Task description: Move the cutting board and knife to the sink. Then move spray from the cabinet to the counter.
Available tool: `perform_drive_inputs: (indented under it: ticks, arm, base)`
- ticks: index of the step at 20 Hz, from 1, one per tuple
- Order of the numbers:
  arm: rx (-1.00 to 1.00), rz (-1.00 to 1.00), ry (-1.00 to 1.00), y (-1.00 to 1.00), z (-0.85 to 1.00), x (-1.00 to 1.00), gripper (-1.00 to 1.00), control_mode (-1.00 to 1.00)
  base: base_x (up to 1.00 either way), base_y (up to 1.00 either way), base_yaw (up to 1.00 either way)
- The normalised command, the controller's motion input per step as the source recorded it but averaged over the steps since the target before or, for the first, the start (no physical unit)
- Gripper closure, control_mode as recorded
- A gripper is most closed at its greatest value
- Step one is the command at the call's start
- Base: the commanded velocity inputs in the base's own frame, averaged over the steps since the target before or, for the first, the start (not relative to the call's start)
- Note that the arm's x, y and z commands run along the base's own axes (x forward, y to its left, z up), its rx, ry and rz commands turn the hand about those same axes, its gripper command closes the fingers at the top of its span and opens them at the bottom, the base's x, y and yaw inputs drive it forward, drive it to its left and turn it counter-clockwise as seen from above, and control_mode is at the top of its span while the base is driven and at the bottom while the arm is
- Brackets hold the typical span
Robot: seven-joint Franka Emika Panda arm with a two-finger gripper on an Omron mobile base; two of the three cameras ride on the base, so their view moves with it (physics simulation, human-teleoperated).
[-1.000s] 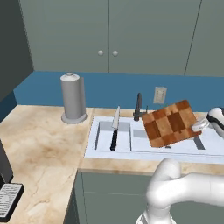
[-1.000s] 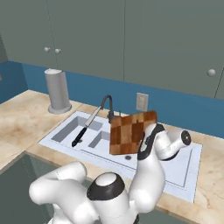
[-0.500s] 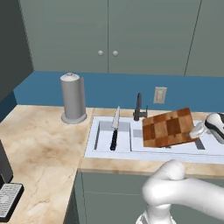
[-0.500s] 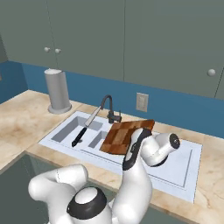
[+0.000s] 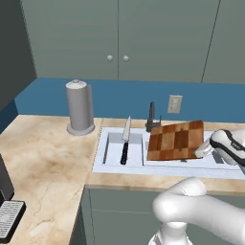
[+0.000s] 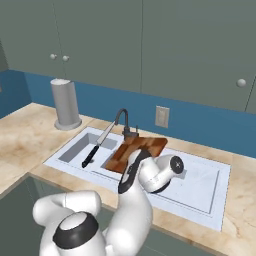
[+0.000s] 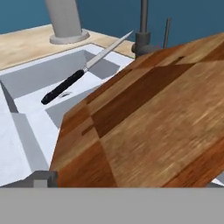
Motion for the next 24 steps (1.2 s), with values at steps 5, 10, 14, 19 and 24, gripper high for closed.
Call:
perform_drive_inputs:
  ticks: [5,10,14,19,24]
  arm:
    - [-0.01,0.06,-0.01,0.30,-0.30,0.00,-1.00,-1.00]
    - [0.00,0.08,-0.06,-0.24,0.08,0.00,-1.00,-1.00]
    - [0.00,0.04,-0.14,-0.54,0.25,0.00,-1.00,-1.00]
    - [0.00,0.04,-0.22,-0.51,0.04,0.00,-1.00,-1.00]
    - [0.00,0.03,-0.26,-0.38,0.14,-0.04,-1.00,-1.00]
  base:
    - [0.00,0.00,0.00]
    - [0.00,0.00,0.00]
    - [0.00,0.00,0.00]
    - [0.00,0.00,0.00]
    - [0.00,0.00,0.00]
